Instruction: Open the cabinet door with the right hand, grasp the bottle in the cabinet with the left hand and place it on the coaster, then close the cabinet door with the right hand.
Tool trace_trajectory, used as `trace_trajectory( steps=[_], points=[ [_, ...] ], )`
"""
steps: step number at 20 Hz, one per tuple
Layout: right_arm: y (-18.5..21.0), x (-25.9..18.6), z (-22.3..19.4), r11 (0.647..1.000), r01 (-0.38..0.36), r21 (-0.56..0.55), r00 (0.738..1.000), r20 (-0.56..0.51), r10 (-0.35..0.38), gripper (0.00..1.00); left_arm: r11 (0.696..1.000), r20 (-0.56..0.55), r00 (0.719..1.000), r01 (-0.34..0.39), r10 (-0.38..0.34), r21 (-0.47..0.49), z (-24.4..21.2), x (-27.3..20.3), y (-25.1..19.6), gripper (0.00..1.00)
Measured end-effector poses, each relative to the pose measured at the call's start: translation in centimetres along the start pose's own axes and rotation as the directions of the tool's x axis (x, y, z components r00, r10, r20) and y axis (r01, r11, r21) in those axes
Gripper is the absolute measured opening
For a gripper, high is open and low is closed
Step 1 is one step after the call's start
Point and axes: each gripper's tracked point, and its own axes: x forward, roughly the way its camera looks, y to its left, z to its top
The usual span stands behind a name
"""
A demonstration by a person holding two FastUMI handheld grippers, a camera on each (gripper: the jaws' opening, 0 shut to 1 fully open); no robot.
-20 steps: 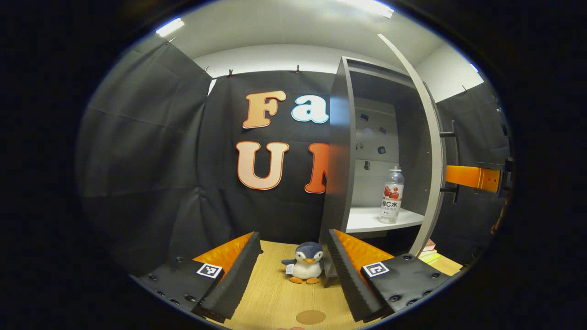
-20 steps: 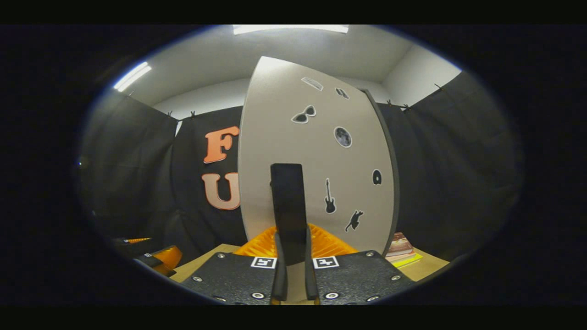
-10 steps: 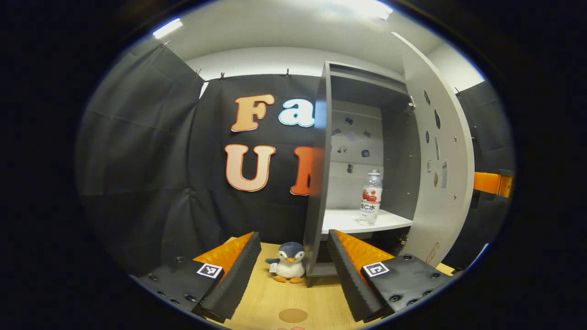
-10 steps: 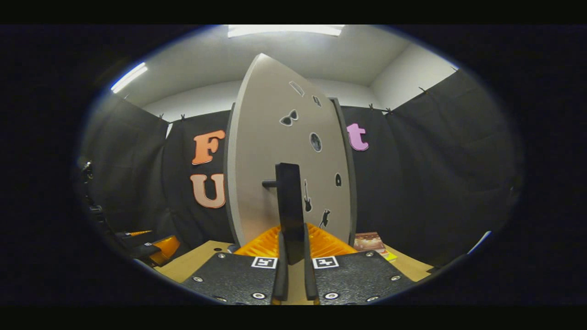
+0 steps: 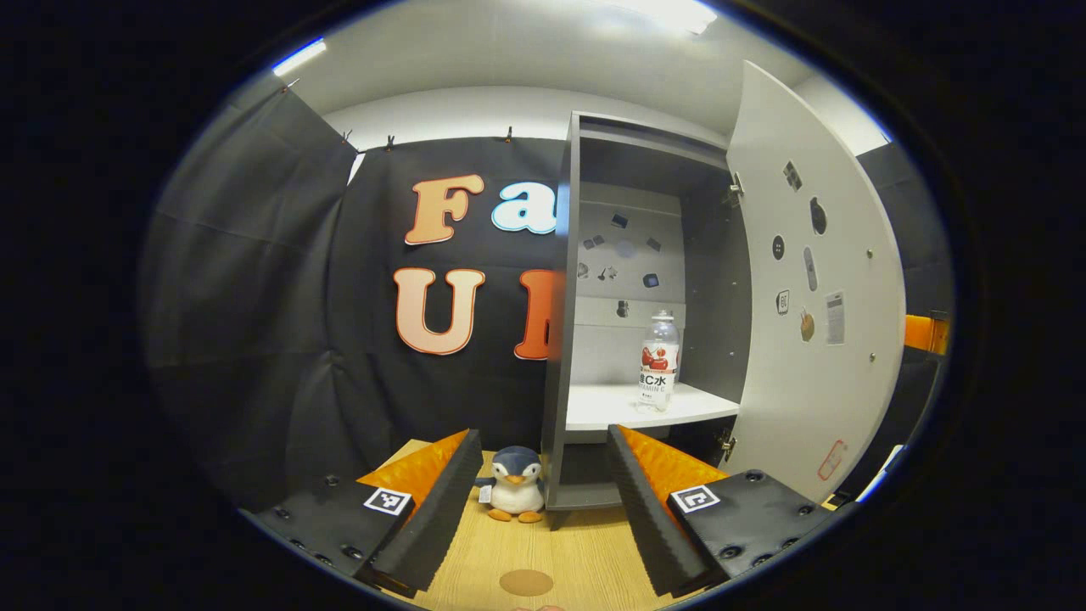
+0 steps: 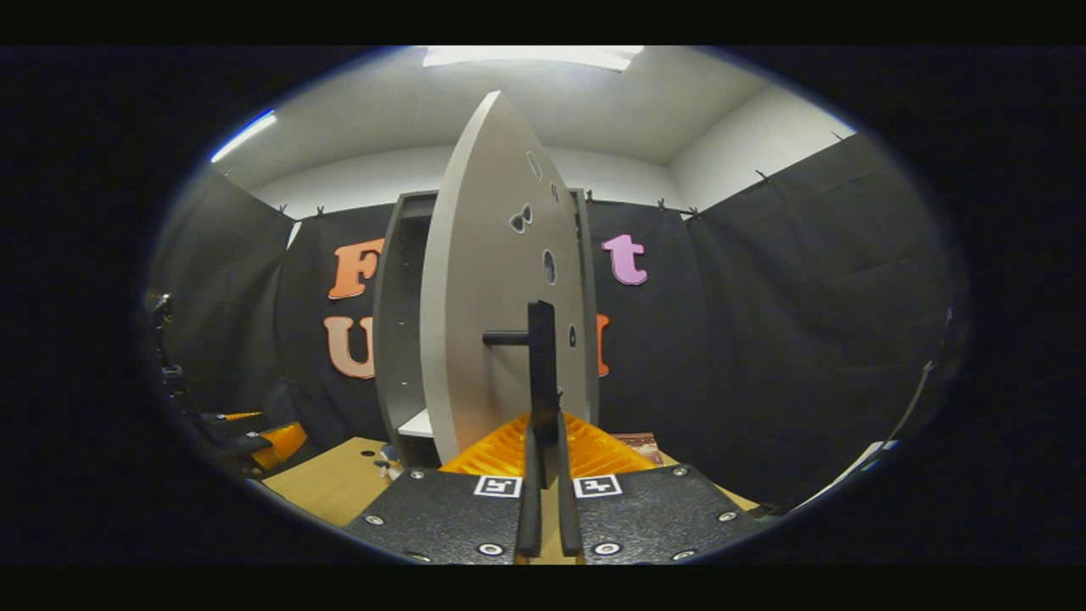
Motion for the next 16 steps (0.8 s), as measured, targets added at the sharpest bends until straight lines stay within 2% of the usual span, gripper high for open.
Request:
trace_trajectory(
  steps=[1, 3, 4, 7, 8, 9, 10, 11, 12, 14, 16],
  points=[
    [-1.0, 0.0, 0.0, 1.0, 0.018, 0.009, 1.0, 0.0, -0.018, 0.12, 1.0, -0.005, 1.0, -0.001, 0.001, 0.0, -0.1, 0.0, 0.0, 0.94],
    [-3.6, -0.2, -0.3, 0.999, 0.049, 0.021, 0.999, -0.014, -0.048, 0.02, 1.0, -0.007, 1.0, 0.003, -0.003, 0.001, -0.1, 0.2, -0.5, 0.96],
    [-4.8, -0.4, -0.6, 0.998, 0.06, 0.022, 0.998, -0.026, -0.059, 0.06, 1.0, -0.008, 1.0, 0.008, -0.008, 0.006, -0.1, 0.3, -0.8, 0.95],
    [-9.3, -1.4, -0.6, 0.992, 0.125, 0.012, 0.992, -0.014, -0.125, 0.05, 0.999, -0.003, 1.0, 0.03, -0.03, 0.023, 0.1, 0.5, -2.0, 0.95],
    [-10.6, -1.5, -0.5, 0.989, 0.146, -0.012, 0.989, -0.015, -0.146, 0.1, 0.999, -0.002, 0.999, 0.042, -0.042, 0.025, 0.1, 0.4, -2.5, 0.95],
    [-11.6, -1.5, -0.7, 0.986, 0.166, -0.032, 0.986, -0.019, -0.167, 0.04, 0.998, -0.004, 0.999, 0.053, -0.053, 0.026, 0.1, 0.4, -3.0, 0.97],
    [-12.5, -1.6, -0.7, 0.982, 0.187, -0.039, 0.982, -0.019, -0.188, 0.04, 0.998, -0.011, 0.998, 0.06, -0.06, 0.023, 0.0, 0.4, -3.1, 0.97],
    [-13.3, -1.5, -0.7, 0.978, 0.204, -0.042, 0.978, -0.025, -0.205, 0.1, 0.998, -0.019, 0.998, 0.067, -0.067, 0.015, -0.3, 0.3, -3.3, 0.96],
    [-13.7, -1.7, -0.8, 0.975, 0.215, -0.047, 0.976, -0.032, -0.217, 0.1, 0.998, -0.026, 0.997, 0.07, -0.07, 0.007, -0.5, 0.3, -3.4, 0.95],
    [-13.5, -1.5, -1.4, 0.975, 0.216, -0.058, 0.975, -0.045, -0.219, 0.02, 0.998, -0.033, 0.997, 0.066, -0.066, 0.0, -0.5, 0.2, -3.2, 0.94],
    [-12.6, -1.5, -1.8, 0.976, 0.202, -0.079, 0.976, -0.064, -0.207, 0.04, 0.998, -0.036, 0.997, 0.061, -0.061, -0.002, -0.5, 0.1, -3.0, 0.95]
  ],
)
